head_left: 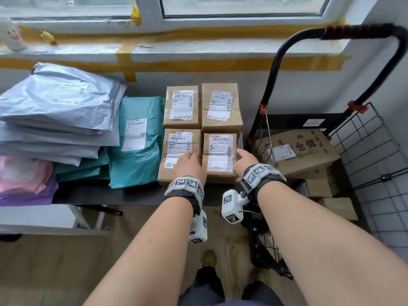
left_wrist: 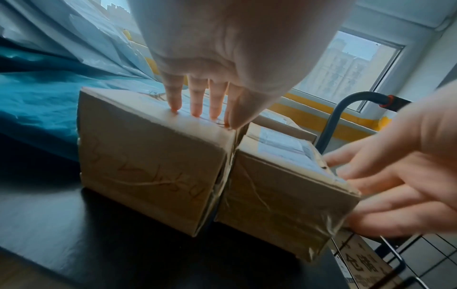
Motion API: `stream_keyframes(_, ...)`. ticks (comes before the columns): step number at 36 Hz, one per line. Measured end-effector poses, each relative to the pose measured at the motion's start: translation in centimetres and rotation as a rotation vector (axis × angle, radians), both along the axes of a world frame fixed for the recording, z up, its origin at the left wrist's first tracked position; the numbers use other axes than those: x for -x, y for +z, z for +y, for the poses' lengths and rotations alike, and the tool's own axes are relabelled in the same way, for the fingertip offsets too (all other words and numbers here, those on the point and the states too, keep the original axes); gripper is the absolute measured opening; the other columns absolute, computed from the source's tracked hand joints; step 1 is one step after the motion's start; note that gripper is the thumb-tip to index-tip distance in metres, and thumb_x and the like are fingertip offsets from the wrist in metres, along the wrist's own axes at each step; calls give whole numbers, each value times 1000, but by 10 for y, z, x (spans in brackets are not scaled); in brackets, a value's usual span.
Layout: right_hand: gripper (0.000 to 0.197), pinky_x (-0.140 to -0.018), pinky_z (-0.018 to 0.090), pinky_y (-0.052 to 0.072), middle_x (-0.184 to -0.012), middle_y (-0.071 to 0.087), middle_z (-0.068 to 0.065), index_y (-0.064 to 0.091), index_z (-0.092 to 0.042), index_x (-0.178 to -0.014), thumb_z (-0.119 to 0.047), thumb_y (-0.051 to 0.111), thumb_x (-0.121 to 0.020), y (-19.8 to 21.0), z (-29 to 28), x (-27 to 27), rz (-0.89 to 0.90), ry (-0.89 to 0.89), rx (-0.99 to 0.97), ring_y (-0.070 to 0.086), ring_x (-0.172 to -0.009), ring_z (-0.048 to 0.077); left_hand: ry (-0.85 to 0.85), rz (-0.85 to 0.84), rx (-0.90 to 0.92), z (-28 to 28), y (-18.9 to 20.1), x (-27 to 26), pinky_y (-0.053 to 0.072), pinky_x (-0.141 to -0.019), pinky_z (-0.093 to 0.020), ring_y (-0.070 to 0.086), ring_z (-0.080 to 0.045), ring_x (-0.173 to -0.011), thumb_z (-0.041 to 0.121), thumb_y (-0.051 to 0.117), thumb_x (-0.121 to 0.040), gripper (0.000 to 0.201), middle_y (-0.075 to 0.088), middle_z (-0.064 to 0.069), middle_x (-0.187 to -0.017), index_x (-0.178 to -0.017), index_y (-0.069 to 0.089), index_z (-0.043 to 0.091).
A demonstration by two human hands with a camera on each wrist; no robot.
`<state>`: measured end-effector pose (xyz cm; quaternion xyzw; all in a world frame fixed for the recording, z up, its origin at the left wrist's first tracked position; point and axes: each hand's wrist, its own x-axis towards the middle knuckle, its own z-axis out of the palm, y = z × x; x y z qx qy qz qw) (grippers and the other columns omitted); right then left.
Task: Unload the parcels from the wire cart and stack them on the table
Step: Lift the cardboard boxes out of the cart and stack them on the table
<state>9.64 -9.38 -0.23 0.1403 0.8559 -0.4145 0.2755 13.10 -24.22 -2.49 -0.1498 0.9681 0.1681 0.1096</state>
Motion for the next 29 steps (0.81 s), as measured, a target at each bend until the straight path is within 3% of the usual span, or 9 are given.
stream_keyframes(3, 43, -95, 45, 50, -130, 56, 14, 46, -9, -136, 0, 37, -94, 0, -2, 4, 33, 10, -21, 57, -112, 35, -33, -23, -4, -4, 0, 1, 38, -103, -39, 40, -25, -123, 10, 43, -87, 35, 44, -3, -132, -120, 53, 16)
stream_keyframes(6, 52, -94, 35, 47, -138, 51, 8, 41, -18, -143, -1, 40, -95, -1, -1, 7, 50, 20, -38, 53, -118, 28, -61, -45, 13, -7, 2, 4, 41, -98, -40, 42, -25, -120, 11, 44, -87, 34, 46, -3, -129, -119, 55, 17)
stream_keyframes(8, 55, -95, 33, 45, -142, 48, 6, 38, -20, -146, -2, 43, -94, -3, 0, 8, 46, 21, -40, 51, -123, 26, -63, -55, 29, -7, 6, 7, 41, -95, -41, 43, -27, -119, 13, 44, -88, 32, 48, -5, -126, -117, 56, 16)
stream_keyframes(11, 56, -103, 39, 44, -148, 42, 6, 36, -19, -148, -5, 48, -94, -3, 4, 7, 24, -16, -49, 48, -128, 28, -47, -28, 39, -3, 14, 10, 41, -93, -40, 43, -28, -119, 12, 44, -89, 31, 48, -8, -126, -118, 55, 13)
stream_keyframes(14, 59, -102, 44, 46, -148, 41, 6, 36, -22, -148, -6, 51, -93, 0, 18, 3, 13, -64, -56, 50, -125, 30, -70, 52, 20, 9, 23, 13, 41, -94, -38, 42, -27, -121, 5, 44, -86, 39, 48, -8, -129, -122, 54, 14)
stream_keyframes(17, 55, -101, 41, 47, -145, 46, 5, 42, -21, -144, -7, 54, -93, 3, 40, 2, 29, -117, -79, 53, -122, 29, -123, 60, -23, 29, 33, 19, 39, -102, -38, 37, -25, -129, 4, 43, -87, 51, 42, -6, -140, -136, 45, 17)
stream_keyframes(21, 39, -91, 33, 47, -133, 56, 12, 55, -9, -133, -8, 51, -94, 14, 81, -5, 44, -150, -135, 58, -112, 28, -230, 80, -79, 67, 44, 27, 37, -104, -39, 35, -24, -133, 6, 42, -89, 52, 39, -6, -144, -139, 42, 18)
stream_keyframes(29, 39, -107, 37, 40, -139, 51, 17, 49, 0, -137, -11, 43, -100, 21, 181, -44, -10, -331, -244, 48, -128, 31, -436, 58, -164, 165, 47, 27, 37, -104, -39, 38, -27, -129, 10, 41, -92, 46, 41, -8, -140, -137, 45, 17)
